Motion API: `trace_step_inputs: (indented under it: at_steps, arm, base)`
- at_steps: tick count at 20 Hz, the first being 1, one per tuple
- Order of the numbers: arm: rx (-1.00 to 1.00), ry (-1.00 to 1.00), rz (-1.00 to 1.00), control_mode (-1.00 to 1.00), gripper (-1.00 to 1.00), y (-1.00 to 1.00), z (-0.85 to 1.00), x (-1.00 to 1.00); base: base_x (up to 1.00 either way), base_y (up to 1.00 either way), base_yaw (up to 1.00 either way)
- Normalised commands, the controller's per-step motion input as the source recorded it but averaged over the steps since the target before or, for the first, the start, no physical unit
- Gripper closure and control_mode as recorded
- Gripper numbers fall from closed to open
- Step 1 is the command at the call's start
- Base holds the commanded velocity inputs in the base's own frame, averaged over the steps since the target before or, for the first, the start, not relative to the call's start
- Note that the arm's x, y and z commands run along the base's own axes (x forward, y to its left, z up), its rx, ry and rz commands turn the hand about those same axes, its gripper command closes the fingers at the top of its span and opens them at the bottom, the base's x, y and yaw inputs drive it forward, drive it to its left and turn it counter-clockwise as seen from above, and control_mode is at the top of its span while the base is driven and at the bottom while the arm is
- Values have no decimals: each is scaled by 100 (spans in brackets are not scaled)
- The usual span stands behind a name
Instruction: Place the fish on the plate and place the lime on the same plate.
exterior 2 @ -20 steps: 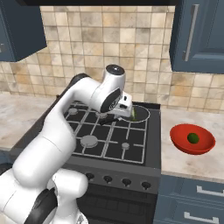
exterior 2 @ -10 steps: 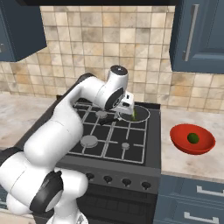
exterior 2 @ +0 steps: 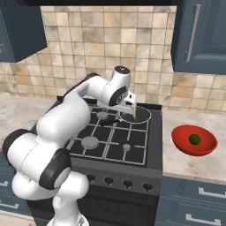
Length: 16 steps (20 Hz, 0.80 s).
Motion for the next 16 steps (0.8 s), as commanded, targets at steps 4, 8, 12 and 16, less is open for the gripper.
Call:
trace_step_inputs:
  at_steps: [4,8,12,16]
  arm:
    - [-3,4,0,-100,-100,-8,-20,49]
    - [0,0,0,-100,-100,-9,-21,41]
    - [0,0,0,-100,-100,-14,-23,42]
    - [0,0,0,-100,-100,-8,-16,47]
  base:
    - [0,0,0]
    - [0,0,0]
    - [0,0,0]
    - [0,0,0]
